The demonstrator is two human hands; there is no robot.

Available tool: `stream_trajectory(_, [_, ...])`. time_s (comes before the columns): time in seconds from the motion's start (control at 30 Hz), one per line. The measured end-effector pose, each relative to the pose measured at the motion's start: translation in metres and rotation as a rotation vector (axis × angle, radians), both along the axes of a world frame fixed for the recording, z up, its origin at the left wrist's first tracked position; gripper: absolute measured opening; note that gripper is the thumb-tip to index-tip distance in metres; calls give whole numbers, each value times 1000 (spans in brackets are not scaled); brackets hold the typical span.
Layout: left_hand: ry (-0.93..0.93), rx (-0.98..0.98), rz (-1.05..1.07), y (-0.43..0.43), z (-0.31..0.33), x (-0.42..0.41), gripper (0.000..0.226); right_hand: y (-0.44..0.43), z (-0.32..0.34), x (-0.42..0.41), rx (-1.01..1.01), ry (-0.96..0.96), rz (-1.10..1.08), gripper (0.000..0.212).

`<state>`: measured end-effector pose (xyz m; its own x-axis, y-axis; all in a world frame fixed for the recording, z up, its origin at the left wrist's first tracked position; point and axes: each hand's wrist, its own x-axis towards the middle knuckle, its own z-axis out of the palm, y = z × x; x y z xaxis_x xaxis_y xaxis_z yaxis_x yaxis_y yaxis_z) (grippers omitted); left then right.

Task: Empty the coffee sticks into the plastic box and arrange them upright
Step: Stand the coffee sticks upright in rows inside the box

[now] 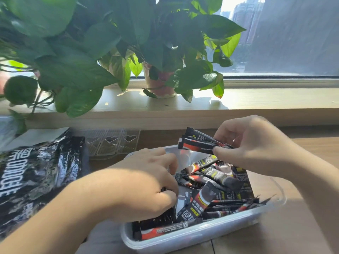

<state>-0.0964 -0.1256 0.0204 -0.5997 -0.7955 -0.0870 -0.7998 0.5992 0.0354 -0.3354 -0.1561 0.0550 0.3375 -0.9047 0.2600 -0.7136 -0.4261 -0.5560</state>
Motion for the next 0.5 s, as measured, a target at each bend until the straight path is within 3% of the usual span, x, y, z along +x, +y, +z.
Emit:
stream_trajectory(0.1, [-2, 4, -8, -1, 1, -1, 68, 15, 15, 3, 62, 165, -78, 10])
stream_trajectory(0.3, [-36, 1, 14, 3, 5, -5, 55, 36, 9, 36, 200, 361, -226, 35])
stream_trajectory(0.5, [-12, 37, -5, 0, 4, -3, 63, 39, -1, 73, 219, 488, -163, 29])
